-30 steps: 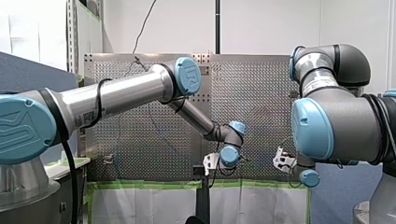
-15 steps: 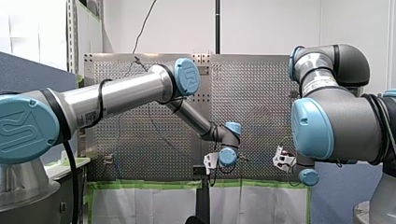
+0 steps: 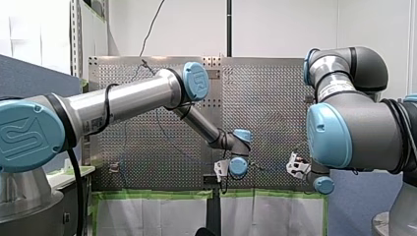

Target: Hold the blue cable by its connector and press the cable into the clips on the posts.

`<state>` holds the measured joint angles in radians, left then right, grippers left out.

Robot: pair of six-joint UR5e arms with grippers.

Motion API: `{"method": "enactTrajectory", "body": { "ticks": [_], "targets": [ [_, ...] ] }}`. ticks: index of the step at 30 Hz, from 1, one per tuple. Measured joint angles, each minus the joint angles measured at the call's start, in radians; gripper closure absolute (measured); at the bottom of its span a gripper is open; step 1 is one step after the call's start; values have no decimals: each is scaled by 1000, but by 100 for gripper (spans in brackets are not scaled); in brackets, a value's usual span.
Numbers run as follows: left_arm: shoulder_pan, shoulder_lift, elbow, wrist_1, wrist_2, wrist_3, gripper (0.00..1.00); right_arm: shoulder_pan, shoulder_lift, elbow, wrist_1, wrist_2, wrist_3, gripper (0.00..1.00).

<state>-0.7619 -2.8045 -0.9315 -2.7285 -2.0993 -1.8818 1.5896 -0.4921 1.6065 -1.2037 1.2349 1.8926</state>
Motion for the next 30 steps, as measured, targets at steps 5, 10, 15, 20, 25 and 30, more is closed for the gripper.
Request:
{"method": "enactTrajectory", "body": {
  "ticks": [5,10,15,20,25,30],
  "targets": [
    [0,-1,-20,41,1,4,100,4,0,0,-2,0,0,100],
    [1,-2,-40,84,16,4,100,7,0,-2,-2,0,-7,100],
    [3,-4,-40,121,26,4,100,14,0,-5,0,0,-18,100],
    [2,-23,-25,115,26,9,100,17,1,-11,1,0,-15,100],
    [4,-36,-30,111,24,23,100,20,2,-21,1,0,-13,100],
    [11,-37,-29,113,29,25,100,23,4,-26,0,0,-7,100]
  ]
}}
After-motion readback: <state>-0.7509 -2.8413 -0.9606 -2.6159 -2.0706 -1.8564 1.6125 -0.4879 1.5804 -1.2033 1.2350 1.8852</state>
